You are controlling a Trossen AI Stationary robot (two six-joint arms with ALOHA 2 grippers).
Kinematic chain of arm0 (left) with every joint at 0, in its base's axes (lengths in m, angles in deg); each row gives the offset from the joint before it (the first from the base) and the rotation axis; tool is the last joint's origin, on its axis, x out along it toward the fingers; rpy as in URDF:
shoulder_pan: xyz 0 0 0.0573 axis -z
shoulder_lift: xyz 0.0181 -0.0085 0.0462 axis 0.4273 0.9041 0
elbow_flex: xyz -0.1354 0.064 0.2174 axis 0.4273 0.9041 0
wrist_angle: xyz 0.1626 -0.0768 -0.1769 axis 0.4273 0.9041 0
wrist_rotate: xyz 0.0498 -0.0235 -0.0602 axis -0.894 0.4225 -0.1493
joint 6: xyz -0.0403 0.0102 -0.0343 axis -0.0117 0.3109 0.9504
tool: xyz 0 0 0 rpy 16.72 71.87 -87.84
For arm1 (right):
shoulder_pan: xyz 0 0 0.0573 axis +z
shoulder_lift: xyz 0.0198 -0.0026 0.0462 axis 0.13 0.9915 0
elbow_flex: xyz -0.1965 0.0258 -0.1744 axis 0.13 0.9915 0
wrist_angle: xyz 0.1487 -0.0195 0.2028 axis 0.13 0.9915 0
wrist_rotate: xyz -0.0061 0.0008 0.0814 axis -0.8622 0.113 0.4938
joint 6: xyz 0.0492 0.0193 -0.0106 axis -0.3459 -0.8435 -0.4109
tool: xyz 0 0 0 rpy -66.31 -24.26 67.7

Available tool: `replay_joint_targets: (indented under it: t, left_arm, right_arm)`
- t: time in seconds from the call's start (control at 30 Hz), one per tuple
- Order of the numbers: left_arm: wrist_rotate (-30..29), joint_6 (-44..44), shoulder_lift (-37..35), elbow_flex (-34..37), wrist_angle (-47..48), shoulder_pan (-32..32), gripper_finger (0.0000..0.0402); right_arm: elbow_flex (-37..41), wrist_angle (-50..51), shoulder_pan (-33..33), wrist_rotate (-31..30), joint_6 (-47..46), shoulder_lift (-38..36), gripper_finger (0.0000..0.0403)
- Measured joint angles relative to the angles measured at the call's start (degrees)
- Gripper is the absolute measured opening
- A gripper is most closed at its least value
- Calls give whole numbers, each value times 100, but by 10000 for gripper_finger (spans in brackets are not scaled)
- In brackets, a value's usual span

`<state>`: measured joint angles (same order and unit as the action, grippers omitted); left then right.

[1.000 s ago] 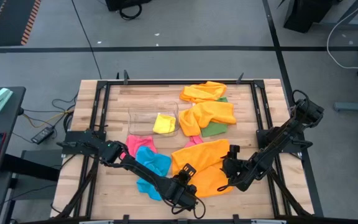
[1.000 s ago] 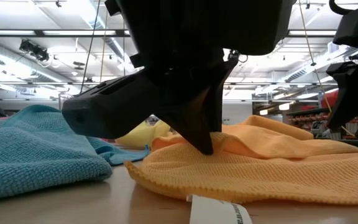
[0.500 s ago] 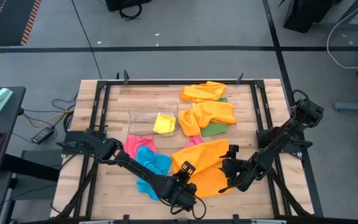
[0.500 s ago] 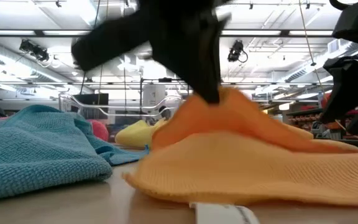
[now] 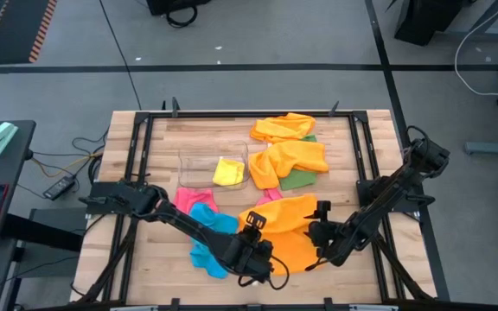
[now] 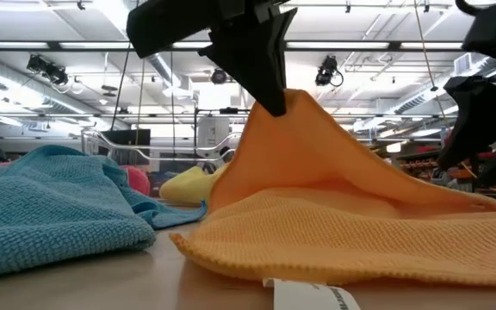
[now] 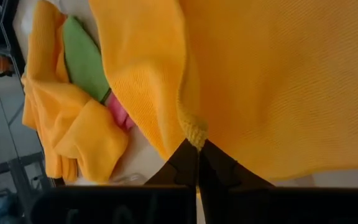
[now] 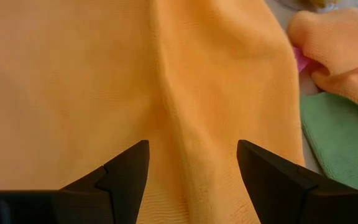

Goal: Fold microfiber towels
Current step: Fold the bottom orange microfiber cloth

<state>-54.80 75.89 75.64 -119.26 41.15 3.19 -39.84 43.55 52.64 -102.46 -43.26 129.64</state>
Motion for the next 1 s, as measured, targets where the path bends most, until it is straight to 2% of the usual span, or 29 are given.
replay_joint_targets:
  t: [0.23,0.5,0.8,1.0]
  left_arm:
    - [-2,252,2,0,394,-75,34]
    - [-2,325,1,0,520,-96,11]
    - [-2,478,2,2,718,-96,35]
    - [1,485,2,2,779,-96,22]
  right_arm:
    - [115,224,11,-134,-340,489,252]
    - [115,438,12,-543,-417,525,246]
    - [115,620,16,-465,-481,383,183]
    - [115,998,39,-429,-750,206,145]
